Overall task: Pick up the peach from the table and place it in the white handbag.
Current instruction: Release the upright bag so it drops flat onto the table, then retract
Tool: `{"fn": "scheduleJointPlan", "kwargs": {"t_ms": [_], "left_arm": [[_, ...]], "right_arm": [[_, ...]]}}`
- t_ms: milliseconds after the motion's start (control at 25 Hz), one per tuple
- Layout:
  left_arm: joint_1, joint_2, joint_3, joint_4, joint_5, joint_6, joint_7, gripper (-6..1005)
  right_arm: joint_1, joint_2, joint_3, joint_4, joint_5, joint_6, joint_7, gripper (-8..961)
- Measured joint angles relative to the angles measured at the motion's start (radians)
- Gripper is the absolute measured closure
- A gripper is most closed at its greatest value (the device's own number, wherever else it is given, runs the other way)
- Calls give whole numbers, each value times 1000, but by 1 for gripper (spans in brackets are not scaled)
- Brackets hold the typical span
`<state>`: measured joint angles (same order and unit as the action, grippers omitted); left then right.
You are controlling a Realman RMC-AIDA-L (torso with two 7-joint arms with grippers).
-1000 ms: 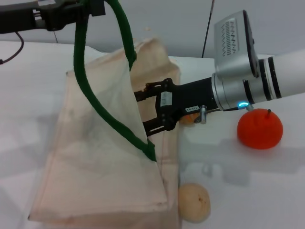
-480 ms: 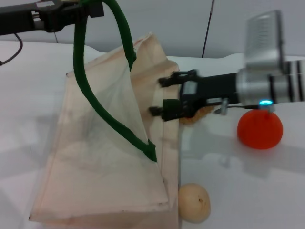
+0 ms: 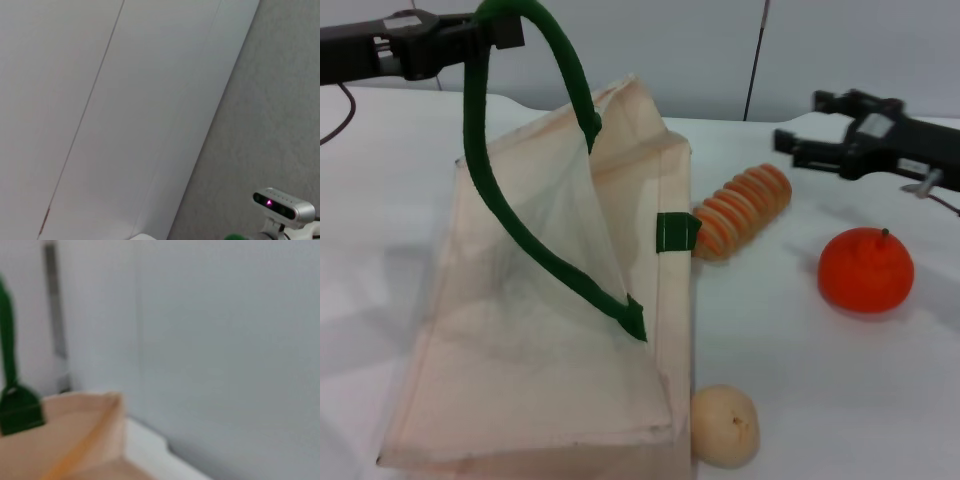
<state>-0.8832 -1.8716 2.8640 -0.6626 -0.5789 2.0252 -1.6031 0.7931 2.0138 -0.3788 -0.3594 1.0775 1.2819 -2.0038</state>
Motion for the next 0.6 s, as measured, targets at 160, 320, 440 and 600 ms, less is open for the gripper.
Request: {"fn": "scheduleJointPlan", "kwargs": {"t_ms": [160, 320, 440, 600], "left_arm": [[1, 0, 0, -3, 0, -2, 0, 852], [1, 0, 0, -4, 1, -11, -2, 851], [1, -2, 0, -4, 0, -13, -2, 851], [-1, -7, -1, -2, -23, -44, -16, 850]], "right_arm": [[-52, -1, 1, -18, 92, -1, 0, 60], [-75, -2, 2, -19, 135, -10, -2, 60], [-77, -2, 3, -20, 139, -12, -6, 60], [-79, 0, 4, -20, 140, -15, -8, 59]]}}
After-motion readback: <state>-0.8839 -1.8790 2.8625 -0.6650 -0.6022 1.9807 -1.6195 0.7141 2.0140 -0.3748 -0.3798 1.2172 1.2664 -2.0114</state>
